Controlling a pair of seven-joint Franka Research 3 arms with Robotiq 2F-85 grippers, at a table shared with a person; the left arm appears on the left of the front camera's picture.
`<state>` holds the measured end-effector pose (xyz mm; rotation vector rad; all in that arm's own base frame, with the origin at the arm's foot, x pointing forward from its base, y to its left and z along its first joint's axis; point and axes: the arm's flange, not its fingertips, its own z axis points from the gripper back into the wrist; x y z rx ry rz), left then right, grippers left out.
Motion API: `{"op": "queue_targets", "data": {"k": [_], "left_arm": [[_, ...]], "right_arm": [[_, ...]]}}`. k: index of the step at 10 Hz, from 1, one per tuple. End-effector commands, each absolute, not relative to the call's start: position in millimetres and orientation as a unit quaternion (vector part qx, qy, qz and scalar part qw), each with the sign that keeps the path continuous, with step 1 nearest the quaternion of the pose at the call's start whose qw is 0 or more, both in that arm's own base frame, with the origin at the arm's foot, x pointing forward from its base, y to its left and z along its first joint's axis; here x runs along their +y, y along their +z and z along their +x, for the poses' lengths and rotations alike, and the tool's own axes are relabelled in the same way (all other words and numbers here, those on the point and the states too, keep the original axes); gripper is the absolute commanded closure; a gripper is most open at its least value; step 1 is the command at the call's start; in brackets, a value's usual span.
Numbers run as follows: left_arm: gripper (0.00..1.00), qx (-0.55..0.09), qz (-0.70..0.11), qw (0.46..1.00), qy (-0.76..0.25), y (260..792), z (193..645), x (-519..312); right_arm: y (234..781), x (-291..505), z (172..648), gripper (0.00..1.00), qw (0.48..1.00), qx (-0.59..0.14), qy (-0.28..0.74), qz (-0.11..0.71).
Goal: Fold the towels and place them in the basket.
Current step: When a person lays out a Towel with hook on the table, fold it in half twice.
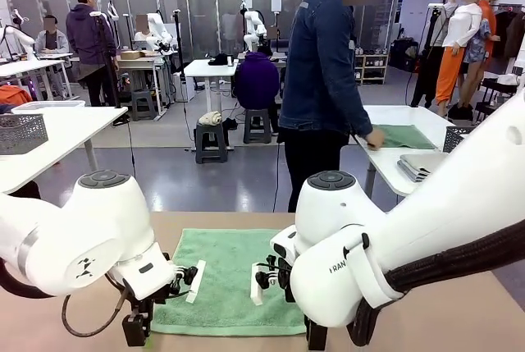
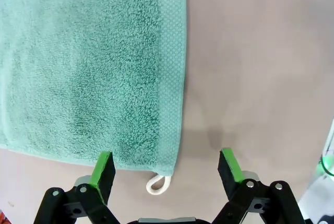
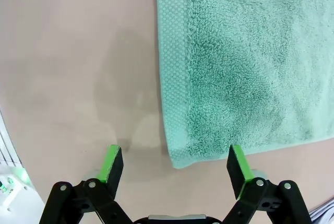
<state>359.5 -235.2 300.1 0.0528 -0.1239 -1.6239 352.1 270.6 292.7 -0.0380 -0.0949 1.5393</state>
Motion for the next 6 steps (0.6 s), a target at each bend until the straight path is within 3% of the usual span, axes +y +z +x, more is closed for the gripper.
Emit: {"op": "queue_targets", "data": {"k": [1,5,6], "left_arm": [[0.0,-0.065,0.01,0.677,-0.733,299.2,356.9,-232.8],[0.0,-0.063,0.001,0.676,-0.734,295.1,361.6,-228.7],[0.0,-0.061,0.003,0.677,-0.734,294.3,363.0,-228.2]], "right_arm": [[289.1,269.5,358.0,0.0,0.713,-0.052,0.699,-0.003],[284.2,269.2,359.8,0.0,0.713,-0.045,0.7,0.003],[282.8,270.1,359.3,0.19,0.71,-0.036,0.703,0.006]]}}
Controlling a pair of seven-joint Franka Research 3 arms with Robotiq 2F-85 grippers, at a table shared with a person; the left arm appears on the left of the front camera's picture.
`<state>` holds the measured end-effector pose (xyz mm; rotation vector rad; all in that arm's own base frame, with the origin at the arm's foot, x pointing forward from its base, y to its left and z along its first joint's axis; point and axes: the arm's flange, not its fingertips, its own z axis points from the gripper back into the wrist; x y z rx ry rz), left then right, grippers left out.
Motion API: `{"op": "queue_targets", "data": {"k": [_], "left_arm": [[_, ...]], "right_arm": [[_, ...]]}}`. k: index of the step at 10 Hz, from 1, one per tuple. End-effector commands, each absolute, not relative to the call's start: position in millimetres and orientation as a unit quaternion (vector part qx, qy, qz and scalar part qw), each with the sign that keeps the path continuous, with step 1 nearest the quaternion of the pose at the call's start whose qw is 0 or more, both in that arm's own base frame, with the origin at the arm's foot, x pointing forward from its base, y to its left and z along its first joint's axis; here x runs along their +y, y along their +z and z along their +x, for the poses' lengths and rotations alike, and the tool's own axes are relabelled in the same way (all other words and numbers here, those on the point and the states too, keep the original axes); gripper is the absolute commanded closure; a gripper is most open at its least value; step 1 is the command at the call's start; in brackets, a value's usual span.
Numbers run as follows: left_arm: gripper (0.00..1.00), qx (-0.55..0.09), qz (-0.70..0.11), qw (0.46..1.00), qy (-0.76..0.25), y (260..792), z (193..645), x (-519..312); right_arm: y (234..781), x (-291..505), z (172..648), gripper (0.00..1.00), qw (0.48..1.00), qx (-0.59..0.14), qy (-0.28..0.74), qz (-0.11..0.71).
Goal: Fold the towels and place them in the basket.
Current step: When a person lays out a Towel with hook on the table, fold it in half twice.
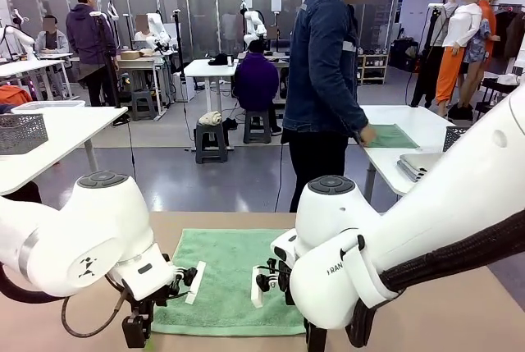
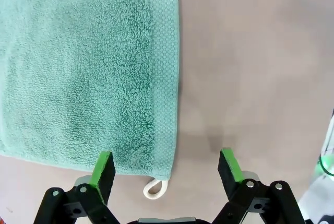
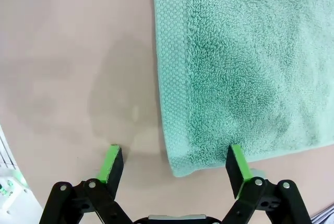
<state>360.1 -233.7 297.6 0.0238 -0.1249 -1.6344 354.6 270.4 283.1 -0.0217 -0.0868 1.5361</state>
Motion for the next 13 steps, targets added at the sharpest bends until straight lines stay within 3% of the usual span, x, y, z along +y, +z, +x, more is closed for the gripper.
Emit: {"op": "queue_targets", "data": {"k": [1,6,7,9,13], "left_arm": [[0.2,-0.062,0.009,0.675,-0.735,293.7,363.7,-227.0],[0.24,-0.062,0.007,0.681,-0.729,293.8,366.2,-226.0],[0.43,-0.061,0.028,0.681,-0.729,293.8,366.2,-227.2],[0.48,-0.07,0.018,0.683,-0.727,296.0,366.2,-227.9],[0.48,-0.067,0.026,0.684,-0.726,296.9,369.0,-229.6]], "right_arm": [[281.9,270.5,359.5,0.2,0.71,-0.038,0.703,0.007],[282.5,269.6,360.6,0.2,0.705,-0.044,0.708,-0.001],[282.6,269.6,360.8,0.39,0.704,-0.046,0.709,-0.006],[282.6,269.6,361.3,0.39,0.705,-0.051,0.707,-0.008],[283.7,267.4,364.6,0.39,0.705,-0.061,0.706,-0.018]]}}
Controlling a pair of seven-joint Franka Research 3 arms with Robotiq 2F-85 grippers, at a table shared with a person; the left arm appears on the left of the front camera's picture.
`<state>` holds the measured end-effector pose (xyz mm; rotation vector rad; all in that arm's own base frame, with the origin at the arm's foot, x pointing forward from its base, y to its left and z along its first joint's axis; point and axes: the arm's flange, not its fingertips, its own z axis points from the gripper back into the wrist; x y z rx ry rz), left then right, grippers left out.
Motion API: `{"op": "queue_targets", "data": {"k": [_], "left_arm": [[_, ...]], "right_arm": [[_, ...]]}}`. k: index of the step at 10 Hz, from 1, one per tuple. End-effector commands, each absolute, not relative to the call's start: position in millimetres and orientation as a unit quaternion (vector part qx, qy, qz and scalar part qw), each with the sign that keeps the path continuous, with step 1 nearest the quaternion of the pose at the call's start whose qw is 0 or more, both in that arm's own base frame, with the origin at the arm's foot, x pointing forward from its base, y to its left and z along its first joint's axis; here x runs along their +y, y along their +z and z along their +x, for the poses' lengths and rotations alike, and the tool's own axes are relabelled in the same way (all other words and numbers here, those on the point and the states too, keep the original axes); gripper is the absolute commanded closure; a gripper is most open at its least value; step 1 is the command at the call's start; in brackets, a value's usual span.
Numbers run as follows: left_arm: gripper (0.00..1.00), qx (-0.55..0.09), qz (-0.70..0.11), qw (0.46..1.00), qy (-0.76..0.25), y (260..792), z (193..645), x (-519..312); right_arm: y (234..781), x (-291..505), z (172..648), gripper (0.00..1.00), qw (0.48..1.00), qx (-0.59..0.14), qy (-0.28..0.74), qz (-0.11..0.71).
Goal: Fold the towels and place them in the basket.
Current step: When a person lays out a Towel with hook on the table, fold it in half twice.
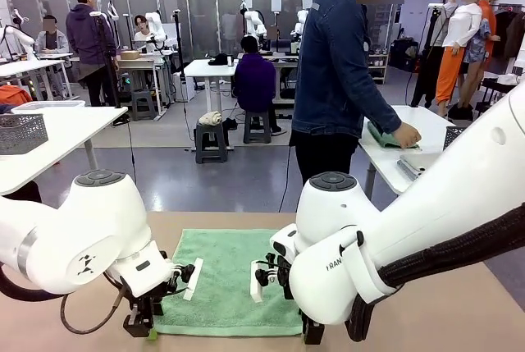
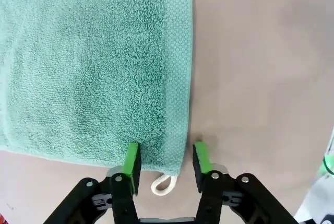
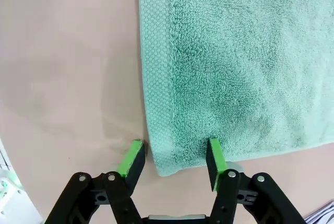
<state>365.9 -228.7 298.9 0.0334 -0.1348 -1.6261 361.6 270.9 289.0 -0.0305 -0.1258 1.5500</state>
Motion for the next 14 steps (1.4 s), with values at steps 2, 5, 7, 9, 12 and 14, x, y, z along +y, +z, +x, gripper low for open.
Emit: {"op": "queue_targets", "data": {"k": [2,5,7,9,12,14], "left_arm": [[0.48,-0.065,0.032,0.68,-0.73,297,370,-232],[0.88,-0.062,0.04,0.678,-0.731,299,371,-235],[1.0,-0.058,0.039,0.677,-0.733,299,373,-237],[1.0,-0.051,0.037,0.676,-0.735,299,374,-242],[1.0,-0.044,0.036,0.672,-0.738,302,374,-244],[1.0,-0.045,0.036,0.674,-0.737,303,374,-244]], "right_arm": [[283,266,367,0.39,0.705,-0.059,0.707,-0.013],[283,266,367,0.79,0.704,-0.059,0.708,-0.009],[284,265,367,0.99,0.704,-0.059,0.708,-0.006],[285,265,367,1.0,0.703,-0.057,0.709,-0.005],[287,267,368,1.0,0.698,-0.05,0.714,-0.004],[288,268,368,1.0,0.698,-0.047,0.714,-0.004]]}}
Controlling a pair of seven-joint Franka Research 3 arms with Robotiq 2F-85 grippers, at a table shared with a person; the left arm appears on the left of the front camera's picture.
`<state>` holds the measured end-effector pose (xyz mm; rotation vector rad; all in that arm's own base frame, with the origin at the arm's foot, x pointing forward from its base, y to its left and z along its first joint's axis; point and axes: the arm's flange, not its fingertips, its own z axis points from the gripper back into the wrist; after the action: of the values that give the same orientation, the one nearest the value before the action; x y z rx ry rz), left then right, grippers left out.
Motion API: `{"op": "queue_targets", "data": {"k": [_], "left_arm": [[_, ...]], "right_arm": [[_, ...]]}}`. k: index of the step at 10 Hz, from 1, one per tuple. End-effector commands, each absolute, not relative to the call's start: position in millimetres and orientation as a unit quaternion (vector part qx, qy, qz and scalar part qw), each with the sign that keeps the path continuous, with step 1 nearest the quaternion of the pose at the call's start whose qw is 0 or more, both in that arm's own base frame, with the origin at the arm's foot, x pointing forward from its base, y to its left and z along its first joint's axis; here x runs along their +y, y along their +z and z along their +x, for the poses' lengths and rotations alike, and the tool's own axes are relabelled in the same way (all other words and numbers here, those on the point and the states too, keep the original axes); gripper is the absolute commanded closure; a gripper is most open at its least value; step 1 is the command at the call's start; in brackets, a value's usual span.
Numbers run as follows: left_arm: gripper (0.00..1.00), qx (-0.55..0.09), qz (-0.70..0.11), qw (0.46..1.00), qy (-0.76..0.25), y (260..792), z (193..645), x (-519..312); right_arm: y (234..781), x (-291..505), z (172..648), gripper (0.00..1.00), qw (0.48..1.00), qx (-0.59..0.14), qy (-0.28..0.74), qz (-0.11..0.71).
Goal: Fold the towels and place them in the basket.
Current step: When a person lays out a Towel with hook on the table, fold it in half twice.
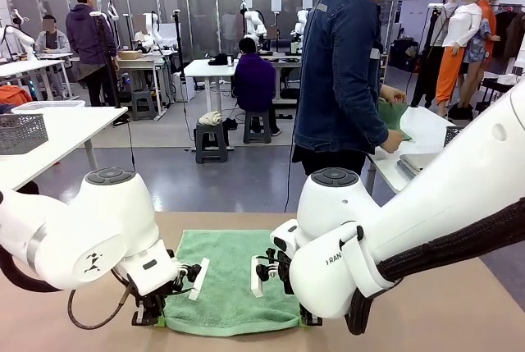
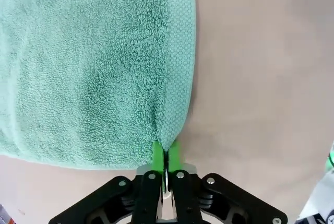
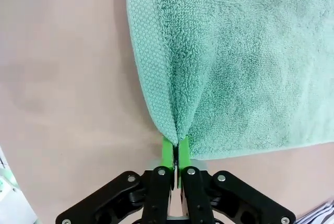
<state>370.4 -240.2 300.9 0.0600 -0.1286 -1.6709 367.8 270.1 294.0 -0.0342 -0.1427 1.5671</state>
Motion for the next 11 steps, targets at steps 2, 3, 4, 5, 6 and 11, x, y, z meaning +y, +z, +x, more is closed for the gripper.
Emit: {"op": "queue_targets", "data": {"k": [2,3,4,5,6,11], "left_arm": [[1.0,-0.057,0.032,0.694,-0.717,304,374,-243],[1.0,-0.057,0.027,0.67,-0.74,301,371,-240],[1.0,-0.057,0.027,0.67,-0.74,301,371,-240],[0.96,-0.058,0.026,0.678,-0.732,301,371,-240],[0.96,-0.068,0.03,0.672,-0.737,314,367,-245],[0.96,-0.114,0.082,0.658,-0.74,391,378,-263]], "right_arm": [[294,270,368,1.0,0.706,-0.064,0.705,-0.015],[294,270,368,1.0,0.706,-0.064,0.705,-0.015],[294,270,368,1.0,0.706,-0.064,0.705,-0.015],[294,270,368,0.96,0.706,-0.065,0.705,-0.016],[308,275,366,0.96,0.697,-0.076,0.712,-0.026],[374,289,400,0.96,0.686,-0.094,0.718,-0.067]]}}
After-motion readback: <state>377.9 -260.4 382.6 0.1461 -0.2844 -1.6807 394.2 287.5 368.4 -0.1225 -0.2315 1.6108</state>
